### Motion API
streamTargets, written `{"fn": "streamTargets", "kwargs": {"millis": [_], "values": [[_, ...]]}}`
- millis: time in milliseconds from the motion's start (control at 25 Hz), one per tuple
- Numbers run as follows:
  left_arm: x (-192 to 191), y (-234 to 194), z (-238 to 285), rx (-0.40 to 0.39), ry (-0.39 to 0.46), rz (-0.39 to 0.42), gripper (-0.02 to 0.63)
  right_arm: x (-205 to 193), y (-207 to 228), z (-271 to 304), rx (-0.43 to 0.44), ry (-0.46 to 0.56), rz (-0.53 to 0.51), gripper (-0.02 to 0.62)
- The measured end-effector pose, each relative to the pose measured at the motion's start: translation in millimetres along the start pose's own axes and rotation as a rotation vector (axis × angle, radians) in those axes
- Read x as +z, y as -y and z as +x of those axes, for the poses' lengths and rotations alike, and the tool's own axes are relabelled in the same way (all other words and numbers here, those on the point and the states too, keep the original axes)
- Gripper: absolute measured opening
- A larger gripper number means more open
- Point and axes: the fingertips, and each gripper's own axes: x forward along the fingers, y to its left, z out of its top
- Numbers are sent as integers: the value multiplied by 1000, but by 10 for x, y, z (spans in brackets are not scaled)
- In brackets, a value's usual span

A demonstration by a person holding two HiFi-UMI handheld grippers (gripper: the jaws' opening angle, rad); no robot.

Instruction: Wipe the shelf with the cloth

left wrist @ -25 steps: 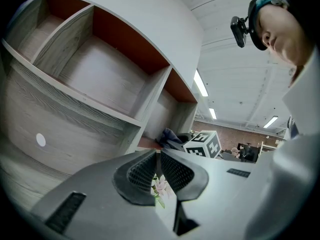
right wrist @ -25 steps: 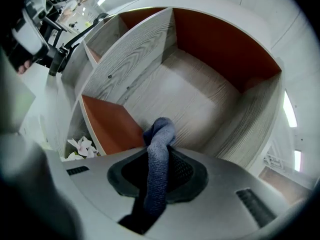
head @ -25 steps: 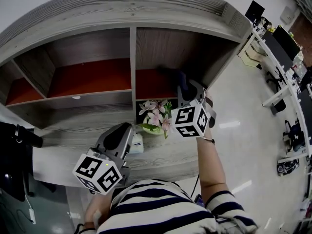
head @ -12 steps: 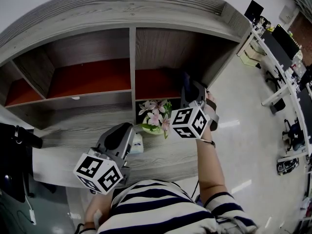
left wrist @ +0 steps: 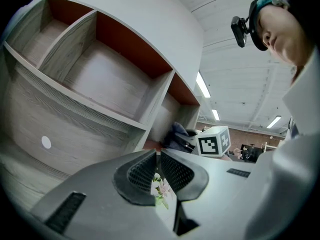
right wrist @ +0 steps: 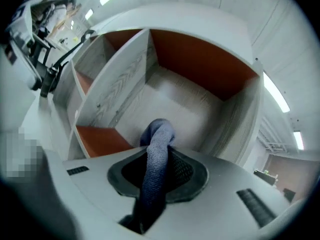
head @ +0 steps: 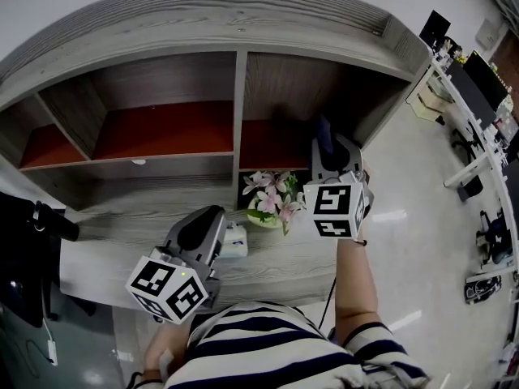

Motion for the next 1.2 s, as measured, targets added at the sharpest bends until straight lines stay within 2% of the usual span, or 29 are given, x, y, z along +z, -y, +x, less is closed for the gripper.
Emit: {"fn": "streamTargets", "kwargs": {"millis": [320,560,760,880,1000,1200], "values": [[36,-53,-86,37,16,6,38,1163,63,-424,75,495,166,81],[52,-72,-146,59,25,12,38,1557,130,-603,155,707,392,81],[61,-107,-190,83,28,13,38,1681,193,-612,218,807,605,81],[60,-119,-209,88,29,18,38,1704,179,-515,235,821,699,81],[55,-123,-225,97,27,17,38,1714,70,-386,249,798,712,81],[66,-153,-249,107,27,21,38,1824,-129,-244,329,779,688,81]]}}
